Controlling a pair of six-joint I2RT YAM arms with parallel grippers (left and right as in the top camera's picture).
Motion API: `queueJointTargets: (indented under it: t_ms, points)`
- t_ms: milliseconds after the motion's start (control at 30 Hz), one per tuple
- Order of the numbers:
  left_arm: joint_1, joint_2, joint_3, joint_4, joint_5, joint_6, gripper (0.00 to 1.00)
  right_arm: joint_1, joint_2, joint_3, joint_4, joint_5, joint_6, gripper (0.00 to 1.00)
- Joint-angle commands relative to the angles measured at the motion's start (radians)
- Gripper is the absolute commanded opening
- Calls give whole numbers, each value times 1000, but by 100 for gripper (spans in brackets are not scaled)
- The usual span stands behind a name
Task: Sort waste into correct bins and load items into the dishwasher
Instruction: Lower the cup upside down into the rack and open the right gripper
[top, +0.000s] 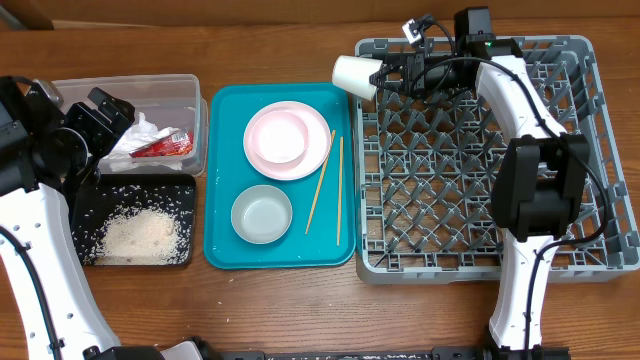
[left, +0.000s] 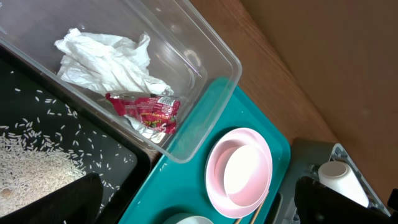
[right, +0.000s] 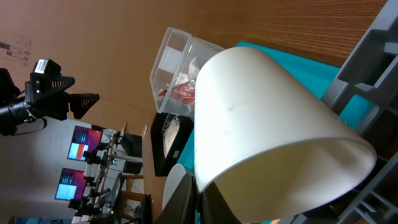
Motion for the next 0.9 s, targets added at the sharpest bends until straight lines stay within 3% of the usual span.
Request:
queueJointTargets:
  t_ms: [0,167,600,867]
  points:
    - [-6,-2,26,-1,0,-9,100,-6,18,-6,-16,55,-30,4]
    - [-6,-2,26,-2,0,-9,100,-15,19,-15,-63,105,-82,4]
    - [-6,-2,26,-1,0,-9,100,-73,19,-164,-1,108,-86,4]
    - [-6,-2,26,-1,0,-9,100,-94,14,-161,-106,146,-86,4]
